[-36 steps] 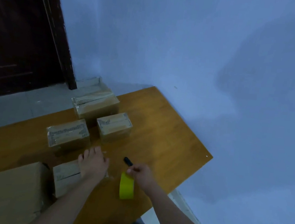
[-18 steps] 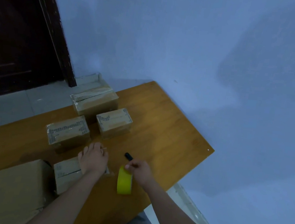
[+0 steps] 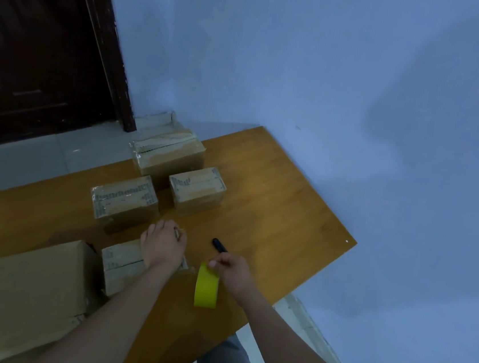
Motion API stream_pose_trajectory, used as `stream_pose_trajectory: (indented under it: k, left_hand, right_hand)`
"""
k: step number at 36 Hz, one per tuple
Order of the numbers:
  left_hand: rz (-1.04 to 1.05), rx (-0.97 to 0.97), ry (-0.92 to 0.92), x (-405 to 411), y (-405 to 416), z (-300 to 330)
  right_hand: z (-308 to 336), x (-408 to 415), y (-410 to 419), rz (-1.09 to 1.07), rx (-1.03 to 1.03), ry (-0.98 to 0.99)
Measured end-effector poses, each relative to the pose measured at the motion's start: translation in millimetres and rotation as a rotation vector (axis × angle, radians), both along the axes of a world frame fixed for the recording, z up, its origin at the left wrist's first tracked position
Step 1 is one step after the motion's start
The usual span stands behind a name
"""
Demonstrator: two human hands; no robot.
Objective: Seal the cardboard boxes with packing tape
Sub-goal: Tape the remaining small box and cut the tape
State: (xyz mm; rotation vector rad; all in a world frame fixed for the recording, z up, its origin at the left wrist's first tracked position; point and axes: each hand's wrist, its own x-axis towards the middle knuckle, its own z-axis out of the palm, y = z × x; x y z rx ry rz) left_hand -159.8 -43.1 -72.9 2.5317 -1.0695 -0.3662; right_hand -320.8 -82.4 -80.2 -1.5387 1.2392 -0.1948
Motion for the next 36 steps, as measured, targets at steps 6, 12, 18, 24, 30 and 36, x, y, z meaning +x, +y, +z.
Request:
stream_pose_trajectory:
  k: [6, 12, 18, 24, 30, 36]
  left_hand:
    - [0.01, 0.031, 0.025, 2, -2, 4]
    - [-0.005, 0.024, -0.013, 2, 1, 1]
    - [-0.036, 0.081, -0.016, 4, -1, 2]
    - [-0.12, 0.149, -0.054, 4, -1, 5]
    - [-0.234, 0.249, -0.111, 3, 3, 6]
    - [-0.282, 0.328, -0.131, 0, 3, 12]
  right_hand:
    - [2, 3, 1, 0.027, 0.003, 0.002]
    - [1, 5, 0, 0.045, -0.014, 0.012]
    - [1, 4, 1, 0.025, -0.008, 0.017]
    - [3, 6, 0, 0.018, 0.014, 0.015]
    - [3, 6, 0, 0.018, 0.016, 0.014]
    - [3, 5, 0, 0.018, 0.013, 0.011]
